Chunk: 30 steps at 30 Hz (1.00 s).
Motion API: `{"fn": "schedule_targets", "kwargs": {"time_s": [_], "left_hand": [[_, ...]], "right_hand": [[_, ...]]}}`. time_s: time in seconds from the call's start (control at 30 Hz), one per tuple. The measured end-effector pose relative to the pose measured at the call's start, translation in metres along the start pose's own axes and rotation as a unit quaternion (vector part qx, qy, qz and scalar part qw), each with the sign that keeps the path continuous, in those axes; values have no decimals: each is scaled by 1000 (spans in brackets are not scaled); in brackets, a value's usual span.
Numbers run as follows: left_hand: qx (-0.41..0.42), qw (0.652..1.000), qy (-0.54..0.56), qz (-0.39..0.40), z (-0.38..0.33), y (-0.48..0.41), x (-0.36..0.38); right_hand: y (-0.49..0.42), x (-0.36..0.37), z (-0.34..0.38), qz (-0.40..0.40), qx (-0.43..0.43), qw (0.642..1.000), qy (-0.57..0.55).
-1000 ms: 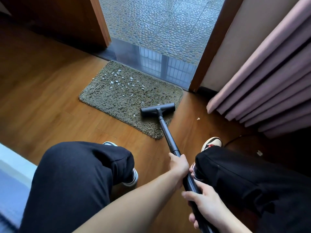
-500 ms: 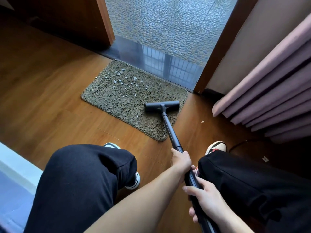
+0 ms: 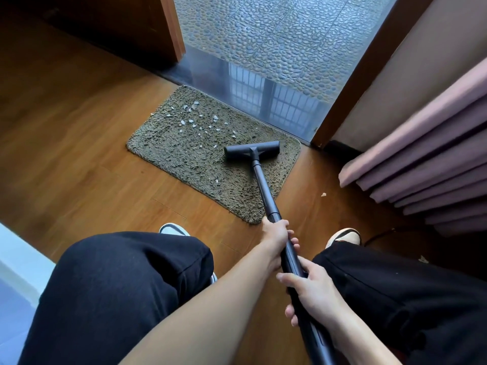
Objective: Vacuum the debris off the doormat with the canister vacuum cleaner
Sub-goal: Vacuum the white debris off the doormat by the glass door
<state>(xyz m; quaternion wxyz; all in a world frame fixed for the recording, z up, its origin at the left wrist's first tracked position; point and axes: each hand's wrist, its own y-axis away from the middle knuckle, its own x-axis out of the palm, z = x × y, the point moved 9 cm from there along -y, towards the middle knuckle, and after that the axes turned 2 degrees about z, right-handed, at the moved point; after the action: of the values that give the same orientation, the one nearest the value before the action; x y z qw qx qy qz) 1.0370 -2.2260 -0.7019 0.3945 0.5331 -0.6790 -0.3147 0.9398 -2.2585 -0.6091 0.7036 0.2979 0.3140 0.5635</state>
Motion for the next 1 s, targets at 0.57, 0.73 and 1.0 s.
{"fn": "schedule_targets", "kwargs": {"time_s": [0.57, 0.73, 1.0], "left_hand": [[-11, 998, -25, -48, 42, 45, -48], [7, 998, -47, -46, 1, 13, -48], [26, 995, -68, -63, -61, -45, -46]], "right_hand": [[49, 37, -30, 60, 38, 997, -15], [11, 36, -6, 38, 14, 999, -17], [-54, 41, 42, 30, -7, 998, -46]]}}
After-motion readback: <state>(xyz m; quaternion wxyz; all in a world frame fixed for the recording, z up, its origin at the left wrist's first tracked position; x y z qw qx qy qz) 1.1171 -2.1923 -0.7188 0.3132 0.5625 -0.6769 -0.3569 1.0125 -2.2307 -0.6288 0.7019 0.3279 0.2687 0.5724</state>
